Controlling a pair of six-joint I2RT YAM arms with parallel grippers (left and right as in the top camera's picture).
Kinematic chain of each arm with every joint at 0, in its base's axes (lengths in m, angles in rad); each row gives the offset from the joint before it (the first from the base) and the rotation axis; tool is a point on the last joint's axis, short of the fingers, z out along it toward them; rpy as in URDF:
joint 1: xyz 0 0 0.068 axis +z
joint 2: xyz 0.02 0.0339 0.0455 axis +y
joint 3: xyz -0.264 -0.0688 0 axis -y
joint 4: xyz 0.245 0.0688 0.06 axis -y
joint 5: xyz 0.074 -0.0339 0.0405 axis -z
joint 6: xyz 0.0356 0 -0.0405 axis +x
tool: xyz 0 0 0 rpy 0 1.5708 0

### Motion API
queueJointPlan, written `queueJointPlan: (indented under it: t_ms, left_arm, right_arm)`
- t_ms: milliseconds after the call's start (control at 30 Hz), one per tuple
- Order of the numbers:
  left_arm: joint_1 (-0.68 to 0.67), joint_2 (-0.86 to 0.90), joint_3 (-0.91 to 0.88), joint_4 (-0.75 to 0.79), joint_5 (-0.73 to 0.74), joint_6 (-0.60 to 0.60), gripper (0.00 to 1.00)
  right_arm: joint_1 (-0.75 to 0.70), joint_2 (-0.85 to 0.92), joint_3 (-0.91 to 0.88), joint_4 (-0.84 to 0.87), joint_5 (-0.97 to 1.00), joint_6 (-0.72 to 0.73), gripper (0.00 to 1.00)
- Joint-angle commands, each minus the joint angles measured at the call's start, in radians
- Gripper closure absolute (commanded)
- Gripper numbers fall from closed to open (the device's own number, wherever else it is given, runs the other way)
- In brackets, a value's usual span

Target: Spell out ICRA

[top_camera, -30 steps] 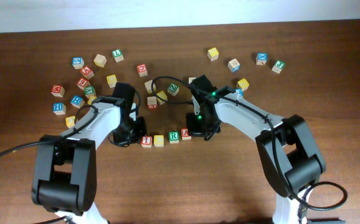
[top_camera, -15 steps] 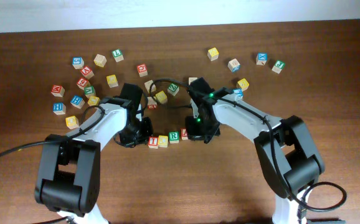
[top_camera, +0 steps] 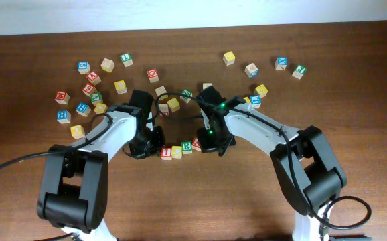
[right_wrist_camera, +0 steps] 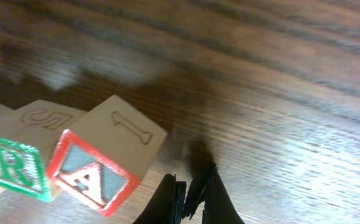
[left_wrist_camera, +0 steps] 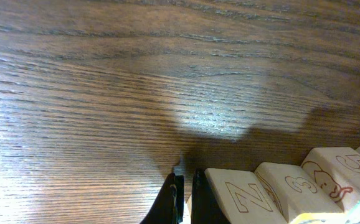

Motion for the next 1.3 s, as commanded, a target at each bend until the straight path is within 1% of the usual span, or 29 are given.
queueJointPlan:
  t_ms: [0, 167, 333, 567, 633, 700, 733, 767, 800, 833, 900, 967, 1133, 1267]
  left_arm:
    - [-0.001, 0.019, -0.01, -0.002, 0.022, -0.012, 1.0]
    - [-0.001, 0.019, -0.01, -0.001, 0.021, -0.012, 1.0]
    - [-0.001, 0.019, -0.01, -0.002, 0.021, -0.012, 1.0]
    - [-0.001, 0.019, -0.01, -0.002, 0.001, -0.012, 1.0]
    - [0.002, 0.018, -0.01, -0.008, -0.042, -0.012, 1.0]
    - [0.024, 0.015, 0.005, -0.046, -0.121, -0.011, 1.0]
    - [0.042, 0.01, 0.022, -0.076, -0.138, -0.003, 1.0]
    - [0.058, 0.002, 0.037, -0.102, -0.137, -0.001, 1.0]
    - [0.068, -0.018, 0.047, -0.136, -0.121, 0.027, 1.0]
    - [0.068, -0.024, 0.047, -0.151, -0.101, 0.051, 1.0]
    - [0.064, -0.026, 0.044, -0.226, -0.043, 0.1, 1.0]
    - [0.042, -0.026, 0.034, -0.249, 0.005, 0.139, 1.0]
    - [-0.055, -0.026, -0.004, -0.248, 0.03, 0.138, 1.0]
    - [-0.118, -0.026, -0.023, -0.236, 0.038, 0.092, 1.0]
  right_arm:
    - [-0.01, -0.002, -0.005, 0.013, 0.062, -0.024, 0.96]
    - [-0.027, -0.002, -0.005, 0.083, -0.125, 0.008, 0.96]
    - [-0.027, 0.0, -0.005, 0.131, -0.121, 0.032, 0.96]
    - [-0.029, 0.0, -0.005, 0.087, -0.08, 0.031, 0.96]
    - [-0.03, 0.0, -0.003, 0.057, -0.048, 0.032, 0.96]
    - [-0.031, 0.0, 0.024, -0.006, -0.008, 0.031, 0.96]
    - [-0.031, 0.0, 0.045, -0.042, 0.01, 0.031, 0.96]
    - [-0.031, 0.0, 0.076, -0.085, 0.01, 0.031, 0.96]
    - [-0.031, 0.0, 0.119, -0.146, 0.006, 0.031, 0.96]
    - [-0.031, 0.0, 0.133, -0.174, -0.006, 0.032, 0.96]
    - [-0.031, 0.0, 0.14, -0.203, -0.045, 0.04, 0.96]
    - [-0.035, 0.0, 0.14, -0.2, -0.035, 0.063, 0.96]
    - [-0.085, 0.0, 0.14, -0.177, -0.035, 0.065, 0.96]
    - [-0.129, 0.0, 0.14, -0.168, -0.035, 0.064, 0.96]
